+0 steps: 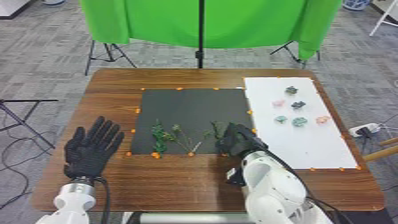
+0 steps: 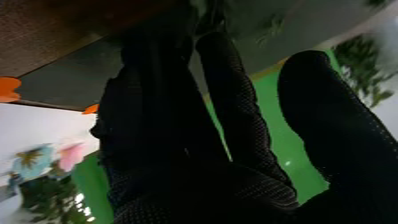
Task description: Arrange flowers
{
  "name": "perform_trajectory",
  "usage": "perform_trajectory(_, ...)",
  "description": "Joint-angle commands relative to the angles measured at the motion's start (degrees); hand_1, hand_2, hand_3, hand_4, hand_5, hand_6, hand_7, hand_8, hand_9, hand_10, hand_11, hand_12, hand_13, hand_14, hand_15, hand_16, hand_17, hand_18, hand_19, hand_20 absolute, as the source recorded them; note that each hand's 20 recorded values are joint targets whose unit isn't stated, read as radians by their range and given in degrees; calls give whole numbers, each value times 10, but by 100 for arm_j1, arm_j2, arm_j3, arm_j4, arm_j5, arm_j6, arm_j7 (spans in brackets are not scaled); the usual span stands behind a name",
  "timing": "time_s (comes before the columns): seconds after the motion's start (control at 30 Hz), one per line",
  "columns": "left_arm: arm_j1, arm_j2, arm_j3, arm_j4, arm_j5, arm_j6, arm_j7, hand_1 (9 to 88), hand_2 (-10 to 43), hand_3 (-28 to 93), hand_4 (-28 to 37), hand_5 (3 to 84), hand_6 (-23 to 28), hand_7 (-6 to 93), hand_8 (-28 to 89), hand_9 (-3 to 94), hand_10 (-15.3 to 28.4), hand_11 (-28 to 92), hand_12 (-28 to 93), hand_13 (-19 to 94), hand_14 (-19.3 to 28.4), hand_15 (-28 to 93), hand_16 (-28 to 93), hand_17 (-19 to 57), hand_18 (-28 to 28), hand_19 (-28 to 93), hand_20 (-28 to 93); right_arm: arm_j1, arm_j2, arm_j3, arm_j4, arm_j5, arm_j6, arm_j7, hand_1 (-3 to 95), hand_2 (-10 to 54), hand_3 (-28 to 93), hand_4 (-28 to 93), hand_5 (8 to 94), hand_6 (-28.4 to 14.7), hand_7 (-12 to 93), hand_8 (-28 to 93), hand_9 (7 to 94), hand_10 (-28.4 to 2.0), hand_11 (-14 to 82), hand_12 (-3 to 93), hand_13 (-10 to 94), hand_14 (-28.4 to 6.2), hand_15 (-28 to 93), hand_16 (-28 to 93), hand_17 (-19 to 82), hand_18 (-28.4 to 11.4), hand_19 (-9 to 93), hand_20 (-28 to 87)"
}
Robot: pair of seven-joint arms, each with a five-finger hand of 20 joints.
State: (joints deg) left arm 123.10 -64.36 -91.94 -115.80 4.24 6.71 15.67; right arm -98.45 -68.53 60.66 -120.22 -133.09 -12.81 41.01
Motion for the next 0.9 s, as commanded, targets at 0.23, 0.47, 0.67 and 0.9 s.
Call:
perform_trajectory(0.23, 125, -15, 83, 61, -32, -90, 53, 281, 141, 778, -283, 477, 107, 94, -83, 400, 160, 193, 97, 298, 175, 393, -73, -71, 163, 401, 136, -300, 151, 340, -152, -203, 844, -325, 320, 11, 852, -231, 723, -31, 112, -120, 541, -238, 124, 123, 423, -220, 586, 88, 243, -269, 866, 329)
perform_trajectory(0.47, 119, -140, 92, 42, 12, 28, -27, 285, 137, 776, -283, 477, 105, 95, -84, 399, 160, 191, 97, 298, 175, 391, -72, -70, 162, 400, 136, -398, 240, 942, -345, -682, 815, -946, 363, -79, 860, -240, 746, -9, 99, -111, 546, -225, 113, 116, 419, -205, 564, 107, 240, -264, 849, 334)
perform_trajectory(0.67, 111, -142, 115, 52, 108, -85, -30, 283, 141, 775, -283, 477, 104, 97, -84, 401, 159, 192, 96, 298, 174, 392, -72, -70, 162, 401, 136, -142, 611, 1796, 75, -1118, 448, -1160, 381, -95, 891, -281, 586, -32, 142, -131, 421, -202, 111, 132, 282, -203, 520, 98, 169, -248, 788, 370)
perform_trajectory(0.9, 60, -146, 100, 111, 340, -293, -82, 283, 141, 774, -283, 468, 101, 93, -84, 394, 155, 187, 95, 293, 173, 385, -72, -72, 162, 400, 136, 113, 1085, 2101, 1031, -1445, 340, -1687, 429, -95, 899, -283, 470, -18, 152, -139, 370, -173, 118, 127, 268, -182, 412, 110, 152, -233, 740, 360)
